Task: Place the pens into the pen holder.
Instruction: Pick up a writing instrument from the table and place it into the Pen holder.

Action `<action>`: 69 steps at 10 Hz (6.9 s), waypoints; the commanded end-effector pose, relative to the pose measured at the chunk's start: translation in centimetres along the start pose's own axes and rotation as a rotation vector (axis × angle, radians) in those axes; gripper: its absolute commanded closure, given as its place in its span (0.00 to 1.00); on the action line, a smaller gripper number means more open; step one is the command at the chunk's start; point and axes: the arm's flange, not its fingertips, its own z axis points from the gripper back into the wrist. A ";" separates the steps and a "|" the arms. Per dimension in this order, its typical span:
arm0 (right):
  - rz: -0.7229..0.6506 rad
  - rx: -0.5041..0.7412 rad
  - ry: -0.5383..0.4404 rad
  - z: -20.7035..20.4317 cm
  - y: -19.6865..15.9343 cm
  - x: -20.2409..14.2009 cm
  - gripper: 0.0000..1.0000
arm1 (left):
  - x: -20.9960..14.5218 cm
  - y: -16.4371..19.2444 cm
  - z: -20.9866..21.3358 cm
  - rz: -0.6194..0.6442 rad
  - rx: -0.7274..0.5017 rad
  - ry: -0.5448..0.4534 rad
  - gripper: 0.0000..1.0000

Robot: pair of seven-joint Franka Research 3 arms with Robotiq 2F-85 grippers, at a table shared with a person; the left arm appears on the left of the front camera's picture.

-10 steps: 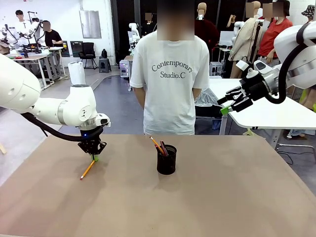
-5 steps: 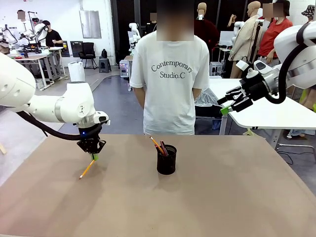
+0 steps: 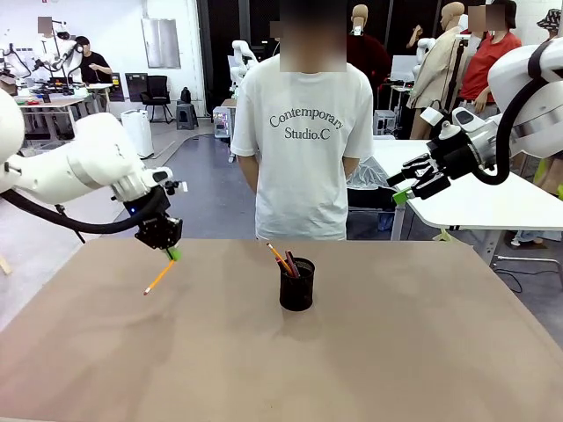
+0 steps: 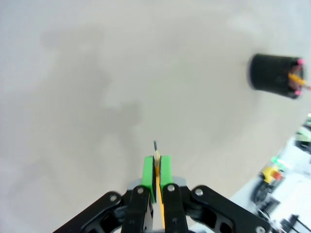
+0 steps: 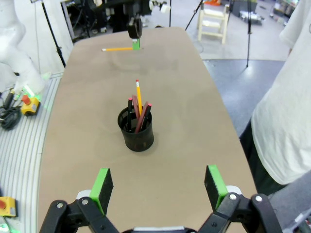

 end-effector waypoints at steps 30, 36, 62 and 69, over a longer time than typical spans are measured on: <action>0.005 -0.002 0.000 0.1 0.0 0.2 0.00 | -5.5 -19.4 -2.7 -1.281 -0.765 -1.065 1.00; 0.005 -0.002 0.000 0.1 0.0 0.2 0.00 | -5.8 -20.4 -4.1 -1.281 -0.788 -1.017 1.00; 0.005 -0.002 0.000 0.1 0.0 0.2 0.00 | 1.9 -17.0 -10.2 -1.353 -0.647 -1.060 0.00; 0.005 -0.002 0.000 0.1 0.0 0.2 0.00 | 2.2 -16.9 -10.7 -1.346 -0.656 -1.088 0.00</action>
